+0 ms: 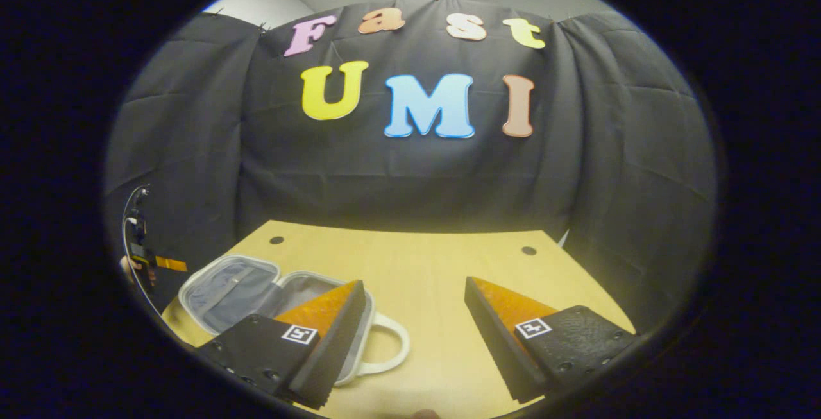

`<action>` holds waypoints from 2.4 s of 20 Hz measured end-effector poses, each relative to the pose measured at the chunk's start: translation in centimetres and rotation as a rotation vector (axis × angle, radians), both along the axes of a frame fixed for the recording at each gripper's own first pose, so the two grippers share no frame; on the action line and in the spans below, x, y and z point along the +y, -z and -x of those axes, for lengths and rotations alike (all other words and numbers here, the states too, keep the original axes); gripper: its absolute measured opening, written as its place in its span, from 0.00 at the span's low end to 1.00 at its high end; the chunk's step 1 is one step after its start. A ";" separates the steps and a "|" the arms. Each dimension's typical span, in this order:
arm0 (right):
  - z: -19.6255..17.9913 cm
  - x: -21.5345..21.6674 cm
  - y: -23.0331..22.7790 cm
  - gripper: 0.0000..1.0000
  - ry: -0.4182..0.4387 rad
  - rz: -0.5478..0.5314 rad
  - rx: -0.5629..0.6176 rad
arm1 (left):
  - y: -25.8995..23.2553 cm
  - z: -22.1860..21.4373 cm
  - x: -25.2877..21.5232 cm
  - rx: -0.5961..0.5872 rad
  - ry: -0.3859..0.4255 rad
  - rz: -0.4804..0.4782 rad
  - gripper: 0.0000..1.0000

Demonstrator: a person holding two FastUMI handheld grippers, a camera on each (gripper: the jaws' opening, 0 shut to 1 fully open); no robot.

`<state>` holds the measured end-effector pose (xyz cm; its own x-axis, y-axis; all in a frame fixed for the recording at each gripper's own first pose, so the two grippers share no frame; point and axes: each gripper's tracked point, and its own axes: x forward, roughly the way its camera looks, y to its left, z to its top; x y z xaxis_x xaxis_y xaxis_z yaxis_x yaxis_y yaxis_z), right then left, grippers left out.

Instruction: First open the suitcase, pack the skin care products into it, and then close the suitcase.

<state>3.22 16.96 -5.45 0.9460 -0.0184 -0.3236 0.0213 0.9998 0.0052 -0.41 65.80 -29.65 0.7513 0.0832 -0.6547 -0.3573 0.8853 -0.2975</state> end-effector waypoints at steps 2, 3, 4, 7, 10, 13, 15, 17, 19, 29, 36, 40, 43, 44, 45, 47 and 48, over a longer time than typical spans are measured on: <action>-0.2 -1.4 -0.5 0.95 0.042 0.014 -0.002 | 2.8 -0.3 0.2 0.037 0.033 0.078 0.84; -0.4 -2.1 -0.9 0.95 0.069 0.008 -0.007 | 4.4 -1.0 0.1 0.041 0.016 0.155 0.84; -0.3 -2.3 -1.3 0.96 0.083 -0.010 -0.016 | 4.9 -1.5 -0.2 0.022 -0.016 0.238 0.84; -0.7 -3.5 -1.5 0.96 0.097 -0.018 -0.029 | 5.8 -1.9 0.8 -0.006 -0.188 0.457 0.36; -0.7 -5.0 -1.5 0.96 0.095 -0.025 -0.028 | 2.4 -1.2 -0.2 -0.060 -0.159 0.372 0.08; -0.9 -5.5 -2.0 0.92 0.060 -0.023 -0.052 | -3.4 -2.0 -1.5 -0.096 -0.117 0.235 0.08; -0.9 -5.7 -2.5 0.96 0.027 -0.018 -0.076 | -8.2 -1.9 -2.3 -0.152 -0.116 0.211 0.08; -1.0 -6.4 -3.0 0.96 -0.004 -0.007 -0.104 | -13.7 -1.8 -3.7 -0.218 -0.112 0.220 0.07; -1.1 -7.1 -3.3 0.96 -0.036 -0.012 -0.124 | -19.1 -1.4 -7.2 -0.270 -0.082 0.200 0.08; -0.8 -15.5 -1.6 0.96 -0.214 0.009 -0.165 | -28.1 -4.3 -47.4 -0.287 0.268 -0.078 0.11; 0.2 -18.2 1.5 0.96 -0.220 -0.033 -0.093 | -17.8 -6.4 -61.1 -0.150 0.385 -0.107 0.07; 0.5 -18.5 1.8 0.96 -0.186 -0.032 -0.078 | -14.0 -7.5 -62.7 -0.111 0.402 -0.090 0.07; 0.8 -18.4 1.7 0.96 -0.163 -0.040 -0.076 | -11.4 -7.2 -64.1 -0.048 0.430 -0.090 0.08; 1.0 -18.3 1.7 0.96 -0.157 -0.038 -0.075 | -11.0 -7.0 -64.2 -0.041 0.439 -0.094 0.06; 1.1 -18.5 1.8 0.96 -0.144 -0.033 -0.076 | -10.5 -6.9 -64.4 -0.037 0.448 -0.098 0.10; 1.5 -18.9 1.6 0.96 -0.119 -0.039 -0.071 | -10.1 -6.9 -64.7 -0.037 0.458 -0.087 0.12; 1.8 -18.9 1.7 0.96 -0.112 -0.042 -0.066 | -9.9 -6.9 -65.0 -0.041 0.466 -0.070 0.13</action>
